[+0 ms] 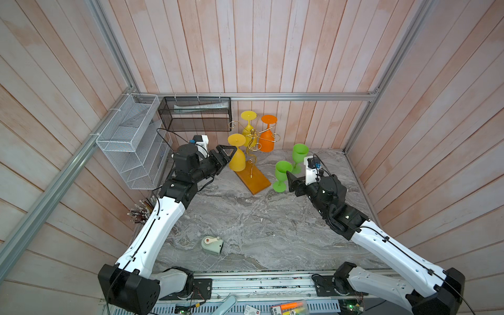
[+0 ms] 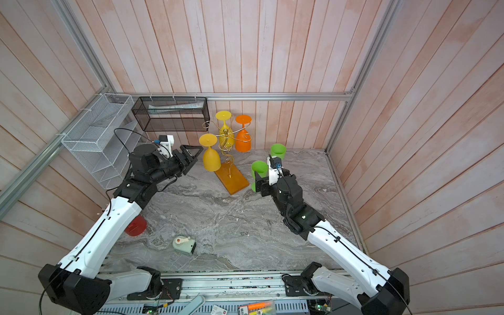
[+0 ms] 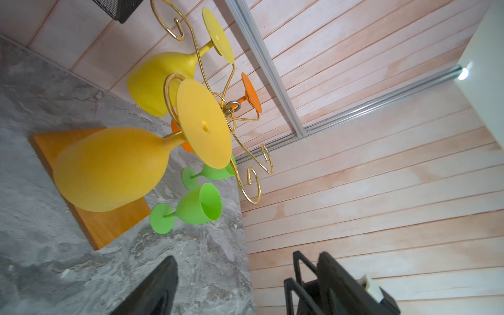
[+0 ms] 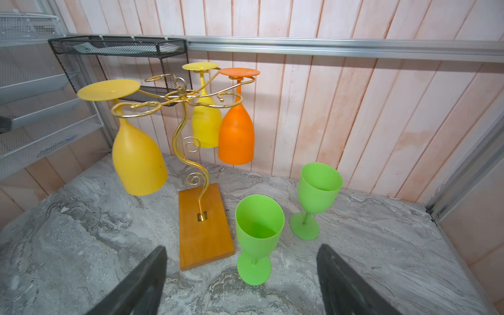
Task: Take the wine glass off the wine glass rack
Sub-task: Pick up the wine glass from the wine glass rack.
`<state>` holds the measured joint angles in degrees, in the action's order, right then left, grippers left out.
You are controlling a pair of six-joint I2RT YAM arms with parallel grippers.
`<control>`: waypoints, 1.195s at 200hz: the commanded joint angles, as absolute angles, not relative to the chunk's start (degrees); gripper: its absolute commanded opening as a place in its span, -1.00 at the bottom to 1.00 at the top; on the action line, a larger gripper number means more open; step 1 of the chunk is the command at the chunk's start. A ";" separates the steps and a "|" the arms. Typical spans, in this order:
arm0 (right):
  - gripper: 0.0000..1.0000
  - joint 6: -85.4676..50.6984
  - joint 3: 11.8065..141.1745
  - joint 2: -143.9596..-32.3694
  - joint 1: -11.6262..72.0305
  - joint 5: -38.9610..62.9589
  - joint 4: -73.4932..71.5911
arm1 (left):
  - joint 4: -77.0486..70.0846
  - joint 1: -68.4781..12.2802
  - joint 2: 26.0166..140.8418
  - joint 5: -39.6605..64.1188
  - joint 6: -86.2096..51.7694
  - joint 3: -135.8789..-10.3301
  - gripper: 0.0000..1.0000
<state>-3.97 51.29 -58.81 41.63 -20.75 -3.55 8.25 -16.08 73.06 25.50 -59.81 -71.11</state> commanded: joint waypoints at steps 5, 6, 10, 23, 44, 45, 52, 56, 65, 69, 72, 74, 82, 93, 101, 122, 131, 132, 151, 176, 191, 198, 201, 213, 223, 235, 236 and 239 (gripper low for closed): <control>0.67 -1.07 50.34 -57.76 44.55 -23.53 -6.64 | -5.61 -16.57 74.63 24.57 -74.20 -66.91 0.47; 0.67 -1.02 50.35 -57.75 44.64 -23.63 -6.66 | -5.88 -16.63 74.67 24.46 -74.32 -66.85 0.46; 0.66 -0.70 50.32 -57.72 45.01 -23.91 -6.66 | -6.53 -16.93 74.91 23.84 -75.14 -66.64 0.45; 0.66 0.02 50.14 -57.26 45.90 -23.92 -6.86 | -7.57 -18.10 75.69 22.08 -76.36 -66.64 0.44; 0.65 0.54 50.14 -56.88 46.46 -23.48 -7.12 | -8.71 -20.04 76.38 18.38 -78.49 -66.51 0.38; 0.65 0.58 50.16 -56.91 46.48 -23.39 -7.07 | -8.79 -20.04 76.42 18.24 -78.57 -66.44 0.37; 0.65 0.69 50.19 -56.80 46.66 -22.99 -7.18 | -9.66 -20.47 76.53 17.09 -79.62 -65.98 0.33; 0.65 0.70 50.19 -56.82 46.74 -23.01 -7.33 | -10.00 -20.77 76.55 16.40 -80.16 -65.70 0.31; 0.64 0.79 50.10 -56.69 46.91 -22.96 -7.53 | -10.44 -21.20 76.61 14.75 -81.28 -65.32 0.24; 0.64 0.76 50.03 -56.56 46.99 -22.98 -7.61 | -10.46 -21.37 76.64 14.00 -81.62 -65.30 0.20; 0.63 0.75 49.99 -56.46 47.01 -22.96 -7.78 | -10.46 -21.50 76.64 13.36 -81.73 -65.26 0.17; 0.64 0.78 49.96 -56.37 47.02 -22.94 -7.86 | -10.46 -21.59 76.68 12.94 -81.85 -65.20 0.15; 0.63 0.85 49.84 -56.05 47.12 -22.91 -8.14 | -10.37 -22.07 76.79 11.23 -82.12 -65.28 0.07; 0.62 0.72 49.59 -55.63 47.20 -22.75 -8.49 | -10.29 -22.55 77.07 9.14 -82.44 -65.48 -0.01; 0.62 0.79 49.48 -55.33 47.24 -22.58 -8.63 | -10.53 -22.83 77.58 8.18 -82.67 -65.88 -0.03; 0.61 0.73 49.39 -54.86 47.27 -22.48 -8.76 | -10.62 -23.46 79.65 6.99 -82.94 -67.81 -0.08; 0.60 0.75 49.48 -54.81 47.25 -22.50 -8.79 | -10.81 -23.68 80.71 6.87 -82.94 -68.84 -0.08; 0.60 0.77 49.48 -54.78 47.27 -22.50 -8.79 | -10.77 -23.70 80.87 6.86 -82.91 -69.00 -0.08; 0.59 0.62 49.82 -54.77 47.36 -22.19 -8.66 | -9.78 -23.99 82.80 6.62 -83.15 -70.81 -0.12; 0.57 0.26 50.45 -55.03 47.50 -21.35 -8.36 | -9.16 -24.01 83.55 4.80 -83.15 -71.42 -0.18; 0.57 0.26 50.92 -55.36 47.69 -20.87 -8.18 | -8.75 -24.08 83.63 3.68 -82.73 -71.87 -0.20; 0.57 0.35 51.14 -55.47 47.76 -20.87 -8.03 | -8.65 -24.04 83.58 3.23 -82.64 -72.06 -0.21; 0.57 0.40 51.23 -55.46 47.88 -20.77 -7.94 | -8.69 -24.08 83.58 3.11 -82.55 -72.06 -0.21; 0.56 0.61 51.50 -55.57 48.11 -20.83 -7.91 | -8.93 -24.08 83.58 2.74 -82.63 -72.20 -0.22; 0.55 0.75 51.59 -55.46 48.33 -20.78 -8.05 | -9.03 -24.04 83.58 2.47 -82.79 -72.29 -0.22; 0.55 0.77 51.59 -55.44 48.52 -20.82 -7.92 | -9.06 -24.06 83.58 2.25 -82.83 -72.42 -0.22; 0.55 0.82 51.59 -55.45 48.56 -20.78 -7.92 | -9.10 -24.07 83.58 2.22 -82.81 -72.42 -0.22; 0.55 0.84 51.64 -55.44 48.52 -20.79 -7.93 | -9.15 -24.08 83.56 2.16 -82.78 -72.49 -0.22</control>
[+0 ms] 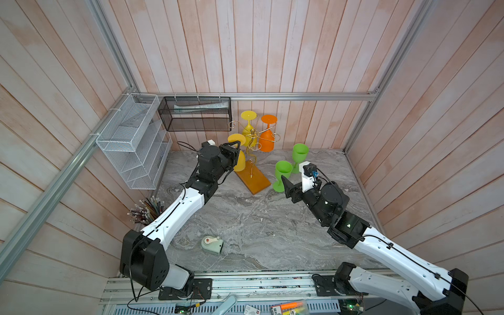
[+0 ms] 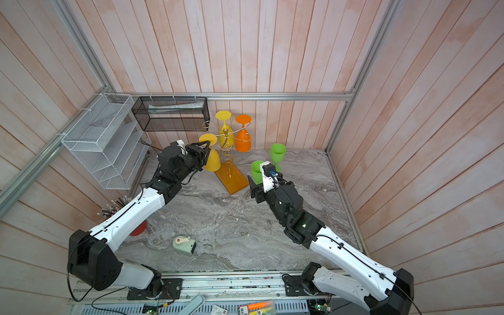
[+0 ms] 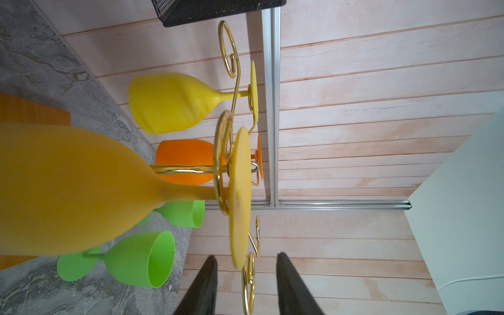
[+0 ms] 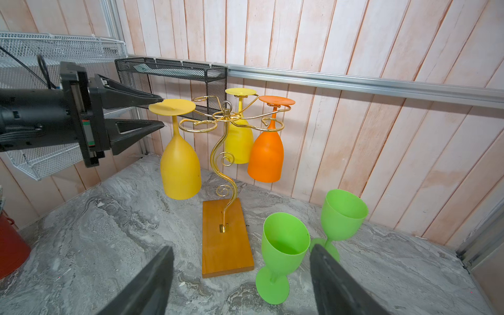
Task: Take the wine glass off the wine glass rack
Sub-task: Pick up the wine glass from the wine glass rack.
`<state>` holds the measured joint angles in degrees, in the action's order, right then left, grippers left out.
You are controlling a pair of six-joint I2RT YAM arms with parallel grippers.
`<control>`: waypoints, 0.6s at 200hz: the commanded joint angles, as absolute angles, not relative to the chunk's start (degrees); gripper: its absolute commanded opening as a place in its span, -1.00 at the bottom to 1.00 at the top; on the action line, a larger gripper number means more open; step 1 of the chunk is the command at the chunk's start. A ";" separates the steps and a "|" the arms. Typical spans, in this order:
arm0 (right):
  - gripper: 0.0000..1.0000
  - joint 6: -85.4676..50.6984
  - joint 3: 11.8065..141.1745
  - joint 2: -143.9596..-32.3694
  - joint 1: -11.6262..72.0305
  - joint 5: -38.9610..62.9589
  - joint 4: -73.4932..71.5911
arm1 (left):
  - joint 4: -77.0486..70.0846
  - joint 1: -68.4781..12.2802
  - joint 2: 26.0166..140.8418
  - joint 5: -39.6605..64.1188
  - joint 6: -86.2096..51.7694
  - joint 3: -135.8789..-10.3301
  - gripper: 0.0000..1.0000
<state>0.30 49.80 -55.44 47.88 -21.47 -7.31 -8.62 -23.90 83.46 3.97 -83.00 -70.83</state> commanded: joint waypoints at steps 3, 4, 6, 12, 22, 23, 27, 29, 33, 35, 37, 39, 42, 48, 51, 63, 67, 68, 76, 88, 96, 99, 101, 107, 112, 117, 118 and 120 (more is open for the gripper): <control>0.55 0.87 51.60 -55.38 48.60 -20.77 -7.92 | -9.16 -24.08 83.52 2.07 -82.76 -72.55 -0.22; 0.55 0.83 51.59 -55.38 48.65 -20.76 -7.96 | -9.15 -24.08 83.55 2.05 -82.78 -72.57 -0.23; 0.55 0.82 51.59 -55.44 48.68 -20.81 -8.01 | -9.10 -24.08 83.49 1.98 -82.68 -72.59 -0.22; 0.55 0.88 51.59 -55.46 48.69 -20.80 -8.15 | -9.07 -24.08 83.42 1.93 -82.57 -72.75 -0.22; 0.55 0.94 51.59 -55.69 48.75 -20.82 -8.06 | -9.09 -24.04 83.42 1.85 -82.29 -72.85 -0.23; 0.55 0.95 51.59 -55.71 48.72 -20.82 -8.03 | -9.03 -24.06 83.46 1.85 -82.28 -72.86 -0.23; 0.55 0.97 51.59 -55.84 48.72 -20.90 -7.98 | -9.05 -24.04 83.41 1.78 -82.11 -72.94 -0.23; 0.55 1.03 51.61 -55.88 48.74 -20.87 -7.95 | -9.07 -24.07 83.39 1.72 -82.01 -72.97 -0.23; 0.55 1.01 51.71 -56.12 48.71 -20.94 -7.79 | -9.00 -24.03 83.32 1.61 -81.76 -72.95 -0.23; 0.55 1.00 51.69 -56.20 48.74 -20.92 -7.64 | -9.00 -24.00 83.30 1.52 -81.68 -72.95 -0.23; 0.55 0.97 51.81 -56.24 48.77 -20.92 -7.60 | -8.97 -24.06 83.27 1.44 -81.53 -72.95 -0.23; 0.55 0.90 51.91 -56.36 48.78 -20.96 -7.53 | -8.92 -24.03 83.24 1.37 -81.49 -72.95 -0.23; 0.55 0.94 52.01 -56.44 48.82 -20.92 -7.36 | -8.83 -24.03 83.17 1.25 -81.36 -72.88 -0.23; 0.55 0.89 52.12 -56.51 48.78 -20.86 -7.07 | -8.92 -24.07 83.14 1.07 -81.15 -72.77 -0.23; 0.55 0.86 52.19 -56.56 48.78 -20.83 -6.98 | -8.86 -24.06 83.13 0.94 -81.07 -72.77 -0.23; 0.55 0.96 52.05 -56.45 49.04 -20.83 -7.07 | -8.72 -23.99 83.16 0.62 -80.62 -72.89 -0.23; 0.55 1.03 52.01 -56.39 48.98 -20.84 -7.16 | -8.70 -23.99 83.23 0.54 -80.55 -73.01 -0.23; 0.55 1.05 52.03 -56.42 49.03 -20.85 -7.24 | -8.70 -23.95 83.27 0.54 -80.48 -73.02 -0.23; 0.55 1.16 51.99 -56.33 49.02 -20.90 -7.43 | -8.70 -23.90 83.45 0.61 -80.36 -73.19 -0.24; 0.55 1.49 52.19 -56.41 49.08 -20.84 -7.49 | -8.70 -23.83 83.78 0.62 -80.00 -73.46 -0.28; 0.55 1.77 52.37 -56.56 49.05 -20.80 -7.51 | -8.70 -23.82 83.95 0.62 -79.94 -73.60 -0.31; 0.55 1.91 52.53 -56.60 49.10 -20.83 -7.54 | -8.70 -23.82 84.00 0.62 -79.90 -73.62 -0.31; 0.55 1.99 52.66 -56.69 49.12 -20.83 -7.47 | -8.72 -23.82 84.08 0.62 -79.94 -73.65 -0.31; 0.55 2.19 52.92 -56.89 49.07 -20.74 -7.35 | -8.70 -23.77 84.12 0.49 -79.83 -73.72 -0.31; 0.55 2.42 53.20 -57.04 49.08 -20.66 -7.38 | -8.70 -23.86 84.18 0.37 -79.78 -73.74 -0.31; 0.55 2.51 53.39 -57.15 49.08 -20.66 -7.20 | -8.64 -23.72 84.15 0.20 -79.75 -73.70 -0.31; 0.55 2.53 53.46 -57.18 49.06 -20.61 -7.21 | -8.62 -23.73 84.13 0.19 -79.78 -73.72 -0.31; 0.55 2.61 53.55 -57.21 49.11 -20.71 -7.21 | -8.66 -23.66 84.25 0.18 -79.78 -73.73 -0.31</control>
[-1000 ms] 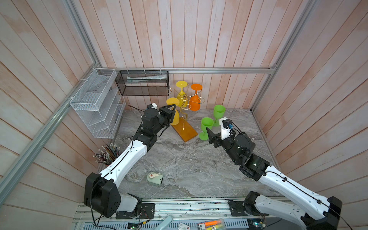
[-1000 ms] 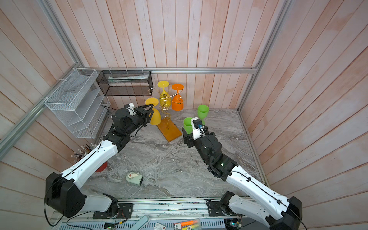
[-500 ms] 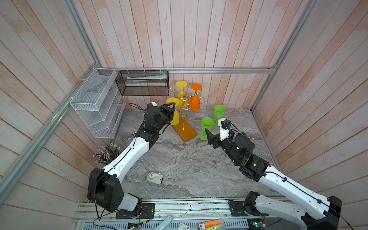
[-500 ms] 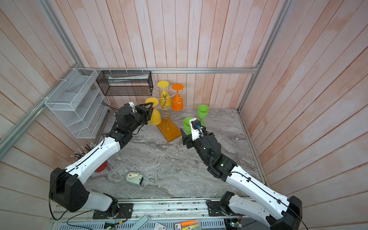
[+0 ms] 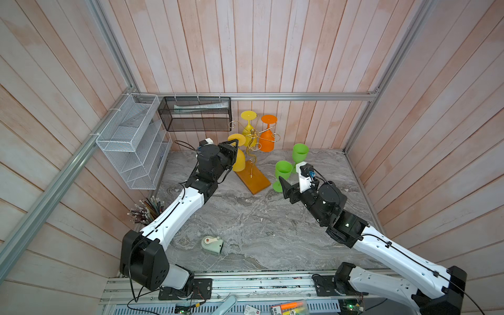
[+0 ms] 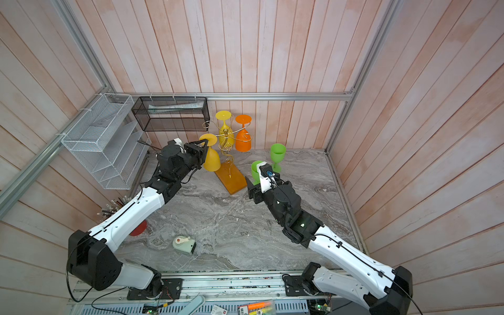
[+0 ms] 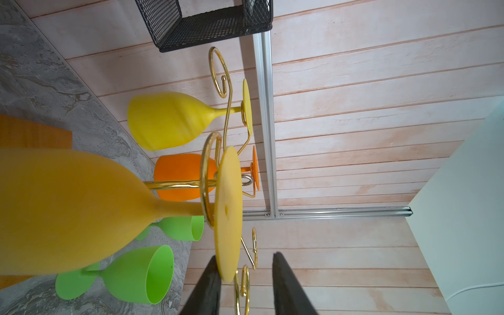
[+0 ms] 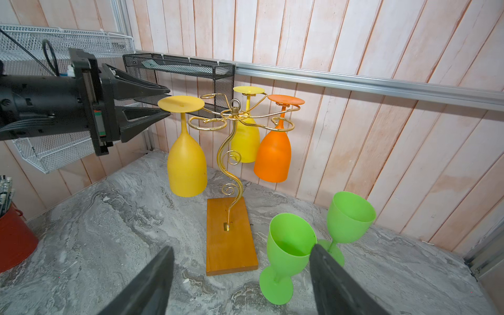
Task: Take the wine glass off the wine glass rack
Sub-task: Pick up the wine glass from the wine glass rack.
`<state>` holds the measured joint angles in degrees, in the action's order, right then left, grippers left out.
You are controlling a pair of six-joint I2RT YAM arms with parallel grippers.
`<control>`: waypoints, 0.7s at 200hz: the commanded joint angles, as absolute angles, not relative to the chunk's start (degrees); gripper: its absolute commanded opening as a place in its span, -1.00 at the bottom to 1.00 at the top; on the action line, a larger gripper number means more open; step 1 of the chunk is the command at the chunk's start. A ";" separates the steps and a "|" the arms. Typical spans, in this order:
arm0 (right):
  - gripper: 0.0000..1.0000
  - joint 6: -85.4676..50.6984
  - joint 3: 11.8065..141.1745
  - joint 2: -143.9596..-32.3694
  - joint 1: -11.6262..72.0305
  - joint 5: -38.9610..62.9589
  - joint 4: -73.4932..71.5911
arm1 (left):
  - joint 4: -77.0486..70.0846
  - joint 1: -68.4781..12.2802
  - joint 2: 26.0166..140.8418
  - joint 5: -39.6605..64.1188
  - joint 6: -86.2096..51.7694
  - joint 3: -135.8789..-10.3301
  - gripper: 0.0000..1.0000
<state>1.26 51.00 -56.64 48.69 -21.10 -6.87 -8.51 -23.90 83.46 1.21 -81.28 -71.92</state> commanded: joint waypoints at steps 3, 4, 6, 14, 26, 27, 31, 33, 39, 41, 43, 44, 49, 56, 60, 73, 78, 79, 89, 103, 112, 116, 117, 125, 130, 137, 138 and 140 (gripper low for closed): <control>0.55 2.64 53.67 -57.34 49.13 -20.68 -7.13 | -8.70 -23.67 84.28 0.12 -79.77 -73.72 -0.31; 0.55 2.68 53.73 -57.36 49.13 -20.71 -7.12 | -8.74 -23.65 84.28 0.10 -79.79 -73.73 -0.31; 0.55 2.76 53.77 -57.39 49.11 -20.73 -7.12 | -8.71 -23.65 84.26 0.14 -79.76 -73.74 -0.31; 0.55 2.87 54.03 -57.41 49.10 -20.72 -7.11 | -8.79 -23.56 84.29 0.02 -79.57 -73.89 -0.31; 0.55 3.03 54.18 -57.47 49.05 -20.57 -7.16 | -8.70 -23.48 84.27 -0.04 -79.32 -74.17 -0.32; 0.55 3.05 54.21 -57.48 49.09 -20.57 -7.18 | -8.70 -23.43 84.28 -0.07 -79.34 -74.18 -0.32; 0.55 3.03 54.20 -57.46 49.06 -20.57 -7.18 | -8.70 -23.43 84.36 -0.09 -79.34 -74.33 -0.33; 0.55 3.02 54.22 -57.45 49.09 -20.57 -7.29 | -8.66 -23.37 84.37 -0.09 -79.23 -74.39 -0.33; 0.55 3.14 54.22 -57.40 49.10 -20.48 -7.45 | -8.70 -23.28 84.34 -0.01 -79.11 -74.63 -0.33; 0.55 3.16 54.21 -57.39 49.06 -20.48 -7.51 | -8.70 -23.29 84.37 0.00 -79.06 -74.69 -0.33; 0.55 3.12 54.18 -57.41 49.11 -20.48 -7.55 | -8.66 -23.29 84.39 0.00 -79.03 -74.77 -0.34; 0.55 3.14 54.16 -57.45 49.08 -20.52 -7.51 | -8.68 -23.29 84.43 0.00 -79.02 -74.83 -0.34; 0.55 3.13 54.17 -57.48 49.08 -20.48 -7.63 | -8.61 -23.21 84.55 0.00 -78.94 -75.01 -0.34; 0.55 3.16 54.30 -57.48 49.11 -20.57 -7.63 | -8.66 -23.19 84.59 0.00 -78.84 -75.31 -0.37; 0.55 3.10 54.32 -57.50 49.06 -20.57 -7.66 | -8.70 -23.19 84.65 0.00 -78.79 -75.43 -0.37; 0.55 3.23 54.25 -57.62 49.12 -20.72 -7.80 | -8.53 -23.13 84.75 0.09 -78.55 -75.83 -0.40; 0.55 3.25 54.31 -57.61 49.06 -20.82 -7.78 | -8.45 -23.03 84.73 0.09 -78.50 -75.93 -0.40; 0.55 3.25 54.36 -57.59 49.05 -20.78 -7.80 | -8.44 -23.03 84.73 0.09 -78.50 -75.89 -0.40; 0.55 3.24 54.32 -57.52 49.09 -20.95 -7.84 | -8.44 -22.93 84.73 0.09 -78.34 -76.09 -0.41; 0.55 3.22 54.15 -57.50 49.12 -21.18 -8.06 | -8.21 -22.79 84.71 0.00 -78.12 -76.29 -0.45; 0.55 3.24 54.14 -57.42 49.07 -21.17 -8.12 | -8.24 -22.67 84.71 0.11 -77.98 -76.23 -0.45; 0.55 3.23 54.06 -57.42 49.10 -21.20 -8.17 | -8.21 -22.66 84.58 0.11 -77.95 -76.20 -0.46; 0.55 3.24 54.06 -57.45 49.07 -21.19 -8.17 | -8.19 -22.67 84.61 0.10 -77.96 -76.20 -0.46; 0.55 3.22 54.06 -57.46 49.07 -21.10 -8.17 | -8.07 -22.59 84.61 0.17 -77.93 -76.12 -0.47; 0.55 3.17 54.12 -57.52 49.07 -21.11 -8.17 | -8.00 -22.59 84.64 0.26 -78.10 -75.92 -0.46; 0.55 3.12 54.21 -57.55 49.05 -21.17 -8.00 | -8.09 -22.59 84.55 0.43 -78.26 -75.73 -0.47; 0.55 3.10 54.22 -57.56 49.09 -21.13 -8.04 | -8.04 -22.54 84.51 0.44 -78.24 -75.70 -0.46; 0.55 3.15 54.18 -57.52 49.08 -21.15 -8.03 | -8.05 -22.58 84.50 0.44 -78.29 -75.64 -0.46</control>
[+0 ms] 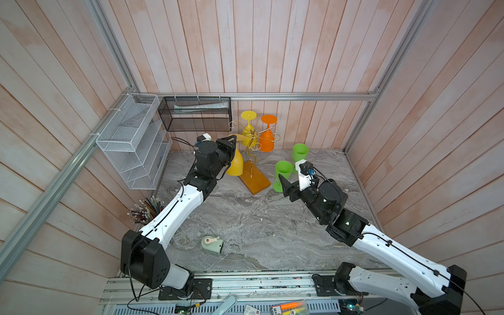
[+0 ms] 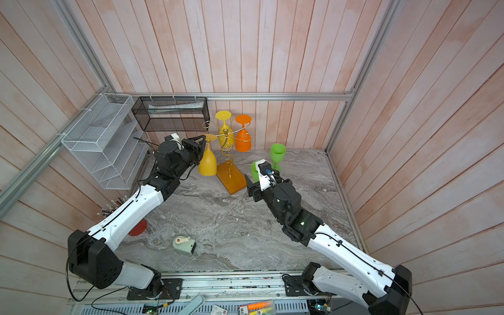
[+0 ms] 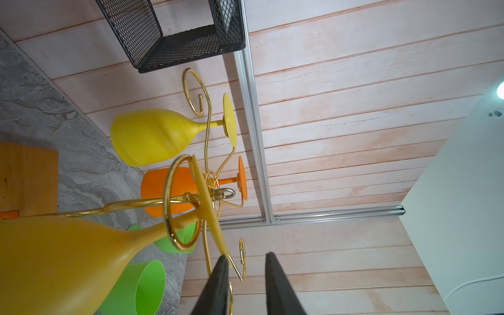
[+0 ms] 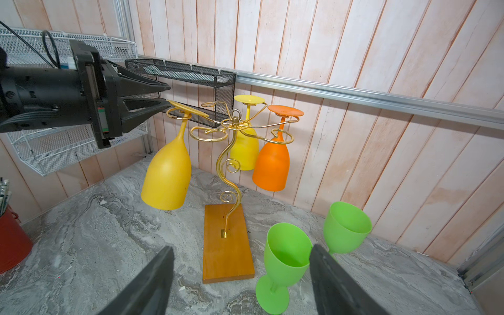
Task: Take the wine glass off the wine glass rack
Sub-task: Pick up the wine glass from the wine glass rack.
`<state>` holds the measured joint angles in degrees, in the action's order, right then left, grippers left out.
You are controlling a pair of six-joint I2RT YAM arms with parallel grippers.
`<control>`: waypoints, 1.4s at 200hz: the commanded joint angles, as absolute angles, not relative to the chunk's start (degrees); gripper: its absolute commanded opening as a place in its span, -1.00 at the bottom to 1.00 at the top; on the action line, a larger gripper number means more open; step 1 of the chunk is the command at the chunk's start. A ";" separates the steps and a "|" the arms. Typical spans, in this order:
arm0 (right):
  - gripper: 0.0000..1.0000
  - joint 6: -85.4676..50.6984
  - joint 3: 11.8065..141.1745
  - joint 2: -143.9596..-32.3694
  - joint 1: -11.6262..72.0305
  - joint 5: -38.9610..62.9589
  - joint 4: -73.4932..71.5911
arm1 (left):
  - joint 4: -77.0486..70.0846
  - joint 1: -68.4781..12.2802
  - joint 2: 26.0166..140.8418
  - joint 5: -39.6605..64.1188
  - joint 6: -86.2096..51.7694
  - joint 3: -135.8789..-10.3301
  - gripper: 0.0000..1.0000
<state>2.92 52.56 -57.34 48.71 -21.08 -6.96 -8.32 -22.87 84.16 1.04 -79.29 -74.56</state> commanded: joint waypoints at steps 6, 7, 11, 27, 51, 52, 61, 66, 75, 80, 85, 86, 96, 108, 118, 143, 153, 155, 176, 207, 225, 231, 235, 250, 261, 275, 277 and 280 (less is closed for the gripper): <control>0.55 3.06 54.31 -57.40 49.05 -21.17 -7.93 | -8.00 -22.59 84.44 0.51 -78.37 -75.46 -0.46; 0.55 3.03 54.31 -57.44 49.05 -21.18 -7.92 | -8.00 -22.59 84.45 0.52 -78.34 -75.43 -0.47; 0.55 3.07 54.29 -57.35 49.12 -21.16 -7.92 | -7.96 -22.59 84.38 0.53 -78.39 -75.38 -0.46; 0.55 3.01 54.15 -57.13 49.08 -21.17 -7.98 | -6.91 -22.42 84.28 0.93 -78.33 -75.43 -0.46; 0.55 2.89 53.96 -57.12 49.05 -21.14 -7.92 | -5.39 -21.97 84.16 1.66 -78.58 -75.44 -0.46; 0.55 2.85 53.96 -57.12 49.05 -21.12 -7.96 | -5.33 -21.97 84.13 1.67 -78.58 -75.47 -0.46; 0.55 2.74 53.96 -57.06 49.09 -21.08 -7.81 | -4.74 -21.80 84.15 1.92 -78.54 -75.63 -0.46; 0.55 2.61 53.96 -57.12 49.09 -21.09 -7.76 | -4.45 -21.71 84.25 2.06 -78.59 -75.62 -0.47; 0.55 2.57 53.94 -57.07 49.05 -21.04 -7.73 | -4.18 -21.55 84.27 2.28 -78.63 -75.67 -0.46; 0.55 2.56 53.91 -57.05 49.11 -20.97 -7.76 | -4.18 -21.49 84.33 2.37 -78.66 -75.66 -0.46; 0.54 2.66 53.81 -57.12 49.05 -20.99 -7.82 | -4.19 -21.45 84.37 2.37 -78.66 -75.67 -0.46; 0.54 2.65 53.80 -57.12 49.05 -20.95 -7.87 | -4.20 -21.45 84.33 2.37 -78.66 -75.67 -0.46; 0.55 2.85 53.79 -57.10 49.08 -21.01 -7.86 | -4.27 -21.32 84.37 2.37 -78.73 -75.65 -0.46; 0.55 2.90 53.95 -57.21 49.04 -21.09 -7.83 | -4.51 -21.22 84.58 2.50 -78.70 -75.67 -0.47; 0.55 2.75 53.96 -57.22 49.10 -21.05 -7.82 | -4.52 -21.02 84.77 2.62 -78.75 -75.76 -0.46; 0.54 2.57 53.92 -57.44 49.05 -21.07 -7.73 | -5.10 -20.15 85.36 3.58 -79.28 -75.98 -0.46; 0.55 2.57 53.96 -57.40 49.06 -21.07 -7.59 | -5.10 -19.96 85.71 3.90 -79.23 -76.32 -0.46; 0.55 2.55 53.96 -57.44 49.09 -20.98 -7.63 | -5.05 -19.89 85.76 3.96 -79.20 -76.43 -0.46; 0.55 2.47 53.96 -57.37 49.04 -21.18 -7.60 | -4.42 -19.42 86.50 4.74 -79.26 -77.44 -0.46; 0.54 2.63 53.82 -57.32 49.09 -21.44 -7.81 | -3.43 -19.16 87.47 5.60 -79.36 -78.61 -0.46; 0.55 2.61 53.68 -57.31 49.07 -21.30 -7.97 | -3.35 -19.03 87.77 5.86 -79.34 -78.91 -0.46; 0.55 2.56 53.68 -57.37 49.09 -21.31 -8.07 | -3.26 -19.06 87.80 5.93 -79.22 -79.01 -0.48; 0.54 2.55 53.66 -57.39 49.05 -21.24 -8.06 | -3.13 -19.05 87.89 5.97 -79.20 -79.17 -0.49; 0.55 2.61 53.45 -57.14 49.06 -21.23 -8.15 | -2.74 -19.04 87.95 6.06 -78.75 -79.75 -0.54; 0.55 2.72 53.35 -57.01 49.05 -21.27 -8.17 | -2.42 -19.06 87.85 6.07 -78.58 -79.93 -0.58; 0.55 2.69 53.12 -56.76 49.04 -21.43 -8.23 | -2.23 -19.05 87.89 6.15 -78.41 -80.06 -0.62; 0.55 2.67 53.12 -56.71 49.11 -21.44 -8.25 | -2.20 -19.07 87.89 6.15 -78.36 -80.04 -0.62; 0.55 2.67 53.05 -56.63 49.08 -21.44 -8.24 | -2.12 -19.05 87.89 6.20 -78.29 -80.07 -0.63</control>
<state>3.03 52.56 -57.32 48.71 -21.10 -6.96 -2.55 -19.38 87.11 5.45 -79.46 -78.13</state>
